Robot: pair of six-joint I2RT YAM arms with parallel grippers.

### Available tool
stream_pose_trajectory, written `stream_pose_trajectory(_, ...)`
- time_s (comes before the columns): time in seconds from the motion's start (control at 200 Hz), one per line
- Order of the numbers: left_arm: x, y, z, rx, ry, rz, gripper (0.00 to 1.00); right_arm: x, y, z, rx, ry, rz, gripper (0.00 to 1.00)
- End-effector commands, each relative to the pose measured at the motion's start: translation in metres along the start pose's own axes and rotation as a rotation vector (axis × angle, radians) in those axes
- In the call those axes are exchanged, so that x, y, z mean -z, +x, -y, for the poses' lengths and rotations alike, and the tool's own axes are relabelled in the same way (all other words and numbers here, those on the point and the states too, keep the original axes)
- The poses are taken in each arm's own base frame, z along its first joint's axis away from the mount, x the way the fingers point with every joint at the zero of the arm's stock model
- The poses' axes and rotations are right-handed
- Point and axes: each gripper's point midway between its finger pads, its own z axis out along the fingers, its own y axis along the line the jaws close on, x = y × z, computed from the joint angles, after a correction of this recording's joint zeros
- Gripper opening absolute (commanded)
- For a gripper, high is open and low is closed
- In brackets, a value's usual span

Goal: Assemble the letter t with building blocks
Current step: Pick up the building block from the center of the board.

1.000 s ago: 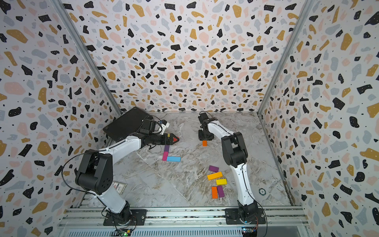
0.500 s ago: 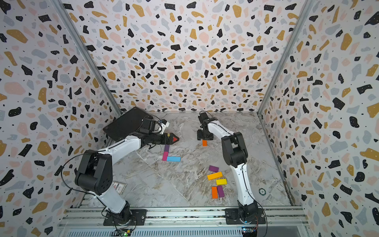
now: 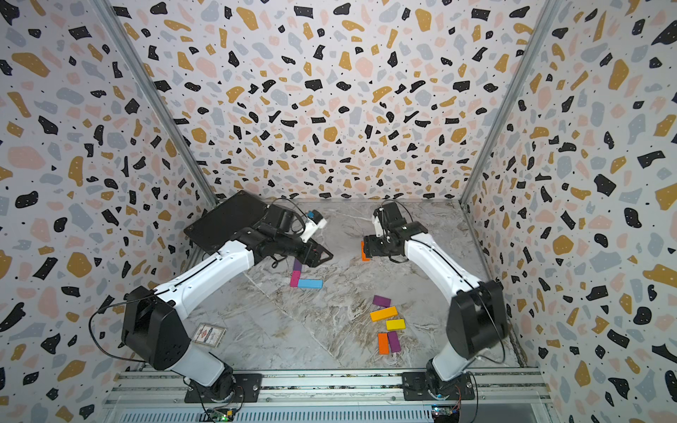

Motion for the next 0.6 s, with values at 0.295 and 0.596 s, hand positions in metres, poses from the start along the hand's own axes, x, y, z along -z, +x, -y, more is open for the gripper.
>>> stream_pose_trajectory(0.295, -0.079, 0.077, 0.051, -0.223, 0.111, -0.206, 0.72, 0.059, 0.156, -0.004, -0.141, -0.197, 0.019, 1.00)
stream_pose_trajectory(0.596, -0.129, 0.071, 0.073, -0.302, 0.115, -0.283, 0.58, 0.073, 0.183, -0.026, -0.148, -0.346, 0.015, 1.00)
